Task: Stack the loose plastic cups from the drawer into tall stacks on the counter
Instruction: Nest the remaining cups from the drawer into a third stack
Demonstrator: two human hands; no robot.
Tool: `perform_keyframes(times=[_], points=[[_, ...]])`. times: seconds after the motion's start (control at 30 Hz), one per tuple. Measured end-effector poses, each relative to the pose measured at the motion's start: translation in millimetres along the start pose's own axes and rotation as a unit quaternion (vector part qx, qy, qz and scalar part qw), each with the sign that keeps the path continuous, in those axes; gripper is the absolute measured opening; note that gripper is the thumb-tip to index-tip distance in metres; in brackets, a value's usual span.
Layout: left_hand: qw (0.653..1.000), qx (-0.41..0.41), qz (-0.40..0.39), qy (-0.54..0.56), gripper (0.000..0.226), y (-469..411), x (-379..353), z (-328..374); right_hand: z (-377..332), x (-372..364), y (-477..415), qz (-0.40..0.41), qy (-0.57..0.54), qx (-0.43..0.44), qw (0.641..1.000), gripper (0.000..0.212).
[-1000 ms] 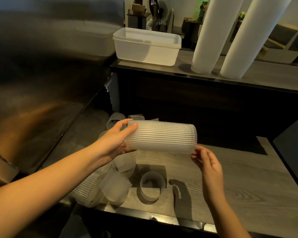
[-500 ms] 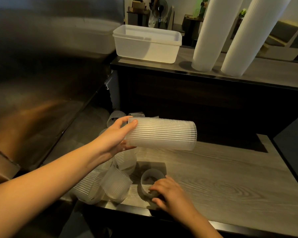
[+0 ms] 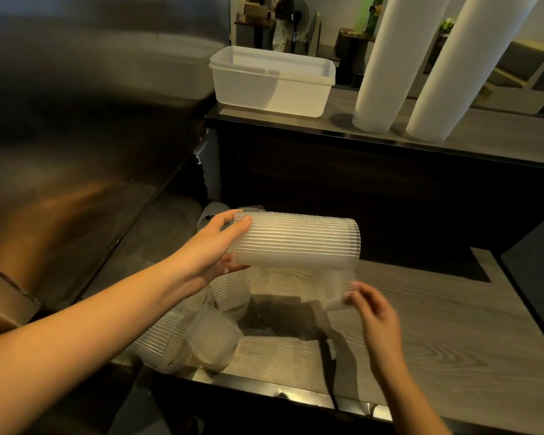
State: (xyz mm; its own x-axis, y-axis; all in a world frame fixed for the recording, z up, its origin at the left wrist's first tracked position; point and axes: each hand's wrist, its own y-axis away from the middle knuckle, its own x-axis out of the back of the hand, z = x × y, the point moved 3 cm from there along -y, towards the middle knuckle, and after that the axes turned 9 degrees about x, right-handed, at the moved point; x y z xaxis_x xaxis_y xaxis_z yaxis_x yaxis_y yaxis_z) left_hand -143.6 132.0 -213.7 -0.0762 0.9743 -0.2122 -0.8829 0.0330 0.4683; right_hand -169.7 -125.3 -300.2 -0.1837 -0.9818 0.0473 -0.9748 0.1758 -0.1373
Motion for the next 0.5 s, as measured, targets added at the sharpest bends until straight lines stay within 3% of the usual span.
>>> perform_keyframes(times=[0.17, 0.23, 0.37, 0.5], points=[[1.000, -0.003, 0.003, 0.002, 0.040, 0.4, 0.0, 0.4, -26.8, 23.8, -22.5, 0.135, -0.169, -0.024, 0.976, 0.021], [1.000, -0.003, 0.004, 0.000, 0.041, 0.7, 0.2, 0.1, -41.3, 23.7, -25.1, 0.129, -0.215, -0.011, 0.968, 0.010], [1.000, -0.006, 0.005, 0.000, 0.040, 0.9, -0.2, 0.1, -59.0, 15.3, -20.2, 0.072, -0.221, 0.010, 0.972, 0.045], [1.000, -0.007, 0.002, 0.001, 0.038, 1.1, 0.2, 0.8, -61.6, 11.9, -19.4, 0.060, -0.193, 0.025, 0.979, 0.050]])
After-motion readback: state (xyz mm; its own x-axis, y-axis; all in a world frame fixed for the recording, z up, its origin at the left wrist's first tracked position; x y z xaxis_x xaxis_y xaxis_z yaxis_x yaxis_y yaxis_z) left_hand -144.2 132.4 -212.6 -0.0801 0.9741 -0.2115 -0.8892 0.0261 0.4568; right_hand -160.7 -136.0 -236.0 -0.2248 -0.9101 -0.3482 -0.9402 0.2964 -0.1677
